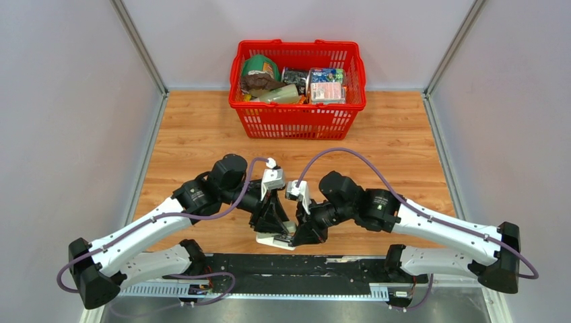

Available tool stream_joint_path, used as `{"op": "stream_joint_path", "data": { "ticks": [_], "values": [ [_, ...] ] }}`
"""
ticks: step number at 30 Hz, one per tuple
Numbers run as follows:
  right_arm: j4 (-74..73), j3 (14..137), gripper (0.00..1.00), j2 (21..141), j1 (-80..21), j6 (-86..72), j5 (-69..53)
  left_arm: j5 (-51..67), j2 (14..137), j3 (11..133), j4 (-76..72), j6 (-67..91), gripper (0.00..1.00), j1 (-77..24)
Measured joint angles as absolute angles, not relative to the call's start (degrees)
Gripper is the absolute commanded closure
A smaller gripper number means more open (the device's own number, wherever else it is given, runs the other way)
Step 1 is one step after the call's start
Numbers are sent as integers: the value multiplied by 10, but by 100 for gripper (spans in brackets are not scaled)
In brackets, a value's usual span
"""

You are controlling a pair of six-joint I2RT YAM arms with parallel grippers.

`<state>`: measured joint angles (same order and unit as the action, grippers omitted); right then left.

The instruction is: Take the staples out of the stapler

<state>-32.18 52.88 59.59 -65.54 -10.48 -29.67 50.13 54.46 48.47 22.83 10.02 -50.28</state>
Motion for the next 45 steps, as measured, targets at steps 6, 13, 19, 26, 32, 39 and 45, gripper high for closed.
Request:
{"op": "stream_joint_path", "data": {
  "ticks": [6,13,19,26,32,39,45],
  "values": [
    [-321,529,100,606,-648,-107,-306,512,545,484,225,99,59,-505],
    [-327,533,100,606,-635,-107,-321,511,549,484,224,95,45,-511],
    [-325,543,100,606,-629,-107,-318,511,553,484,229,90,40,-519],
    [-326,546,100,606,-628,-107,-316,495,553,484,238,85,55,-521],
    [-326,546,100,606,-628,-107,-314,481,553,484,240,84,56,-521],
    [-318,541,100,606,-628,-108,-314,470,545,484,242,84,100,-521],
    [-260,502,100,593,-628,-123,-315,429,505,481,225,90,100,-521]
  ]
}}
